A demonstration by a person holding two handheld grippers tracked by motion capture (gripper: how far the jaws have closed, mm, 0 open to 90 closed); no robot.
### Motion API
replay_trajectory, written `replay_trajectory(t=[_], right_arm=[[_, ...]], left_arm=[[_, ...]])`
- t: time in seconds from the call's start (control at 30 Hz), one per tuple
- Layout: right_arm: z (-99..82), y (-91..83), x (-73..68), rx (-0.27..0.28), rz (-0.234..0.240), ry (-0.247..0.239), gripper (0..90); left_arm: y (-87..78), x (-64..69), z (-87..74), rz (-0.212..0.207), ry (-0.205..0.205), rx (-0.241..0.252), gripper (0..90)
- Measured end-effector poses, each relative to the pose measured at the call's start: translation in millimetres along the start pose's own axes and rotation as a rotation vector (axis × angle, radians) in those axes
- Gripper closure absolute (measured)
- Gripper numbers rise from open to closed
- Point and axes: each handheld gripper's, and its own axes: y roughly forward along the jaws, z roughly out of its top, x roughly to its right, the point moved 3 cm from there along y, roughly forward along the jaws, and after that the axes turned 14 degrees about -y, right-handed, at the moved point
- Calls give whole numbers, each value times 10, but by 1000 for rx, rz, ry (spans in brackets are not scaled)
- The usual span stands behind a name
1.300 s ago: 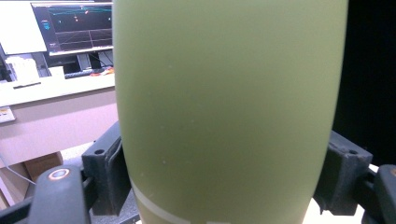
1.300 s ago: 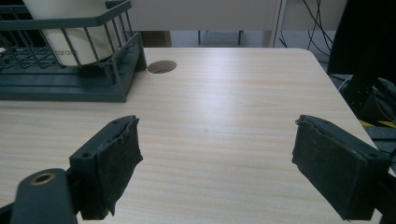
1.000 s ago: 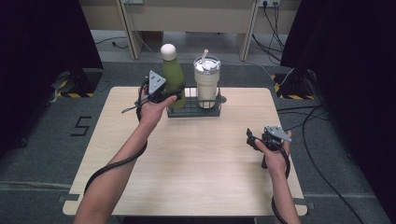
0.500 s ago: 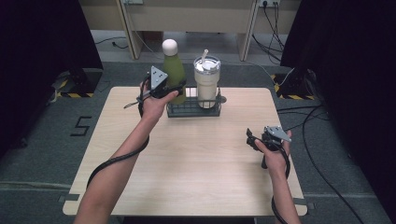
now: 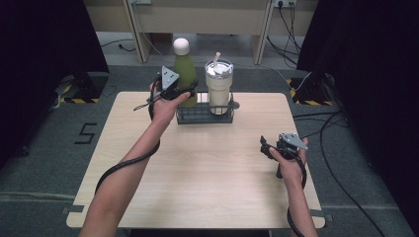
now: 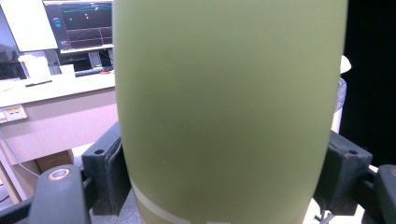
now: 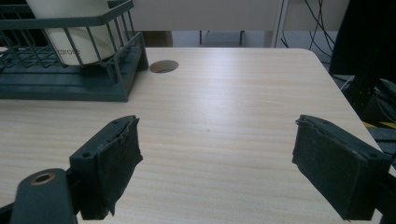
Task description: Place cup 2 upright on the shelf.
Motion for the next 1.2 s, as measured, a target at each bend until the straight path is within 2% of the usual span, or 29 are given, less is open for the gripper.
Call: replay_trajectory(t=[0.17, 0.6, 1.2], right_arm=[[-11, 6, 10, 0, -1, -3, 149], [-16, 11, 0, -3, -1, -3, 149], [-23, 9, 5, -5, 1, -3, 149]], left_arm=[[43, -29, -13, 18, -20, -3, 201], [153, -87, -7, 44, -8, -14, 201], [338, -101, -75, 43, -16, -36, 201]])
